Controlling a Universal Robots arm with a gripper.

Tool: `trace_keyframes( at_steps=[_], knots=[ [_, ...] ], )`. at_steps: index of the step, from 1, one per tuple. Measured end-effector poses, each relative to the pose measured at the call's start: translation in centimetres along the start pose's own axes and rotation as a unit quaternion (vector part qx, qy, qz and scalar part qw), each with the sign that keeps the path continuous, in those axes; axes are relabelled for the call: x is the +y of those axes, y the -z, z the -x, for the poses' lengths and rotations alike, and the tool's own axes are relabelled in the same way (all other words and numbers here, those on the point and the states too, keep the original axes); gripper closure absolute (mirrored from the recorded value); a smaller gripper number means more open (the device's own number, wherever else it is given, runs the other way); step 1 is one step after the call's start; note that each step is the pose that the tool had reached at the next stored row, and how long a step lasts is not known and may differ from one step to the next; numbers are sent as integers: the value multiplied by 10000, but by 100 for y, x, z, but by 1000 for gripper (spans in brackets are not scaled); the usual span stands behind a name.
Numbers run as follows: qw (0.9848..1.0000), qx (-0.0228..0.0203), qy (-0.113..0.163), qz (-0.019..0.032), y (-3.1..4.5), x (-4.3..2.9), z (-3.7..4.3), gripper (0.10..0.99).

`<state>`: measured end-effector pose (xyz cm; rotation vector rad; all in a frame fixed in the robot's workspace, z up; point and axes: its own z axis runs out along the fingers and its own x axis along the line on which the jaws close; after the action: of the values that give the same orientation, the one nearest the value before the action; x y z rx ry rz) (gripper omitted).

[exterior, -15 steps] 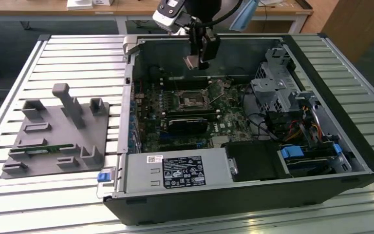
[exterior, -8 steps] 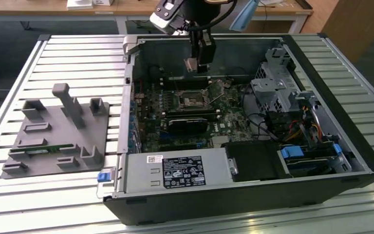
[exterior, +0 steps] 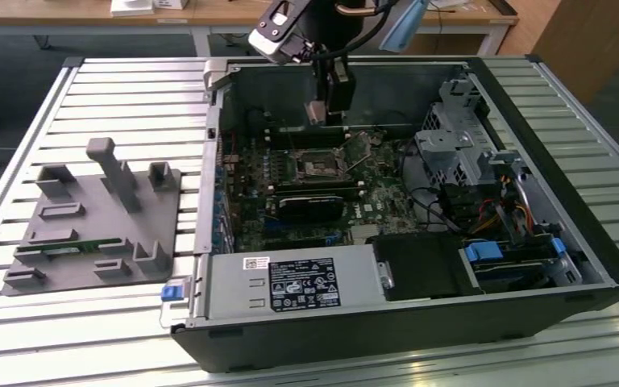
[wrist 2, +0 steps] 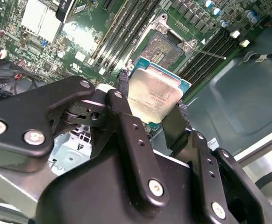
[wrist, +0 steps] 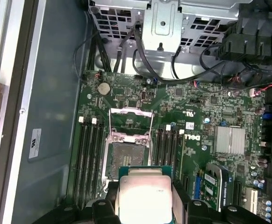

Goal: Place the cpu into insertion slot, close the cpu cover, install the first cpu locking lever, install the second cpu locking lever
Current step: 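Place the cpu into insertion slot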

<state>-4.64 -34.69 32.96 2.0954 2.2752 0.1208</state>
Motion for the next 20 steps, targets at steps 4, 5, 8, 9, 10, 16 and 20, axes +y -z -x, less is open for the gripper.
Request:
trace_keyframes(
  at_steps=[4,5,8,9,10,16,20],
  knots=[
    [10000,-1,-11,0,-47,-4,0,553],
    [10000,-2,-16,0,-58,-5,1,553],
    [10000,-6,-27,1,-84,-7,1,553],
    [10000,-15,-31,-1,-90,-8,1,553],
    [10000,-22,-32,-1,-95,-8,1,553],
    [10000,-87,-25,-2,-119,-9,2,553],
    [10000,-95,-27,0,-130,-11,2,553]
  ],
)
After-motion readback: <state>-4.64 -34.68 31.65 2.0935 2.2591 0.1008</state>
